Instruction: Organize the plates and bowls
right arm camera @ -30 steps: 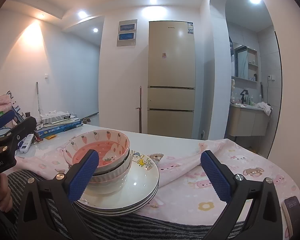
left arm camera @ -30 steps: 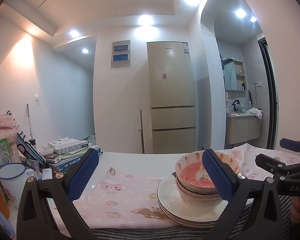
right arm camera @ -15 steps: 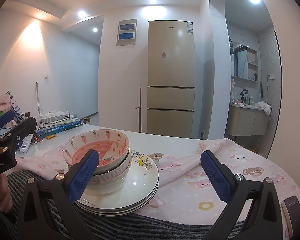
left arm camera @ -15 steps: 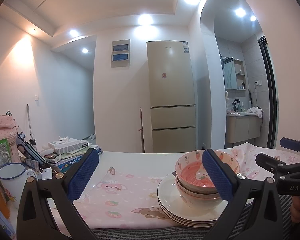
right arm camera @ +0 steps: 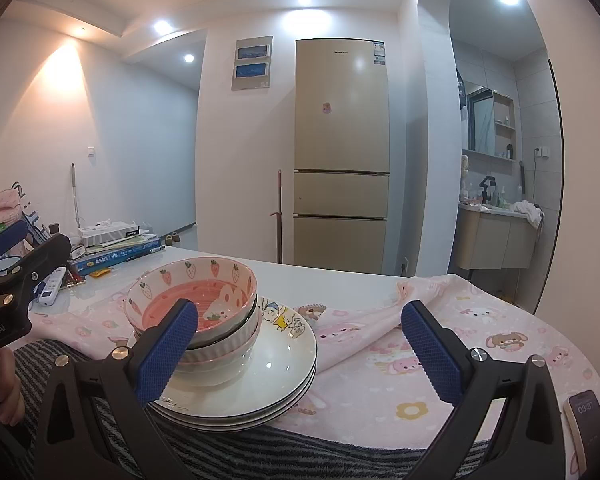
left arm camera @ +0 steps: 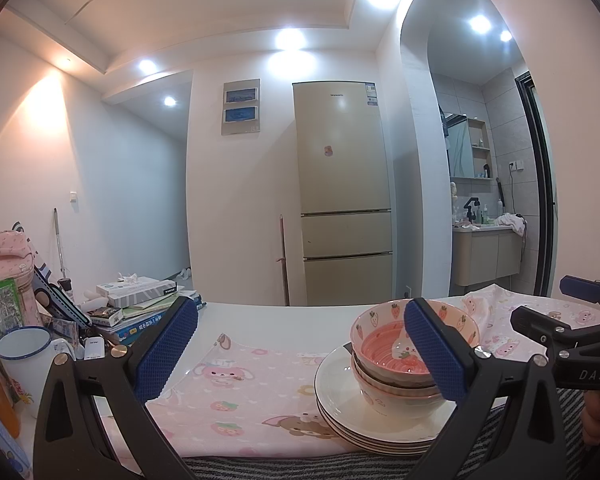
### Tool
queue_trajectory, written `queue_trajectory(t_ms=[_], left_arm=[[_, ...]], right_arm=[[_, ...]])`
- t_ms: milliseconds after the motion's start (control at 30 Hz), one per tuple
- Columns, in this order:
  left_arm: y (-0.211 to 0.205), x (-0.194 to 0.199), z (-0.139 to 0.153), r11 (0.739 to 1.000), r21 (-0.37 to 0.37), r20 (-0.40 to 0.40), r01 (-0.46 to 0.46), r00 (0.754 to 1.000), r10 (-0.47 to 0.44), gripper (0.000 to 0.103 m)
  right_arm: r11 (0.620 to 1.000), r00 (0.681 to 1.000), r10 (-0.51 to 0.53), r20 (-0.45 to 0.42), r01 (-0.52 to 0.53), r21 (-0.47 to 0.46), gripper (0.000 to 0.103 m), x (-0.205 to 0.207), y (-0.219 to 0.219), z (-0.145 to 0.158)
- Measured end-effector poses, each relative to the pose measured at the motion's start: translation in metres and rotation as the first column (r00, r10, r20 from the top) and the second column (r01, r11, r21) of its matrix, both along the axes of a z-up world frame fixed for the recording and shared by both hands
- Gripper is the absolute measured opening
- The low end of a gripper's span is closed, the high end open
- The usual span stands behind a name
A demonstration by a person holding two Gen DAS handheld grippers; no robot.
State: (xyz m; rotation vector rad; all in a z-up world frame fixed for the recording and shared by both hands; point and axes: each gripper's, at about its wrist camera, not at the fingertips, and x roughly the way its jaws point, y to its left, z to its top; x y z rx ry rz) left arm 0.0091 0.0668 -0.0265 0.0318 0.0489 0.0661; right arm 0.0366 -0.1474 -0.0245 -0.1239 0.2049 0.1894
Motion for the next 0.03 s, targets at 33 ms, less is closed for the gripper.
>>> queue_trajectory(t_ms=[33], left_arm=[[0.0, 0.0, 0.0, 1.0, 0.0, 0.0, 0.0, 1.0, 0.0, 0.103]], right_arm=[[1.0, 1.0, 0.0, 0.0, 0.0, 0.0, 0.103, -0.0004, -0.0001, -0.0003]])
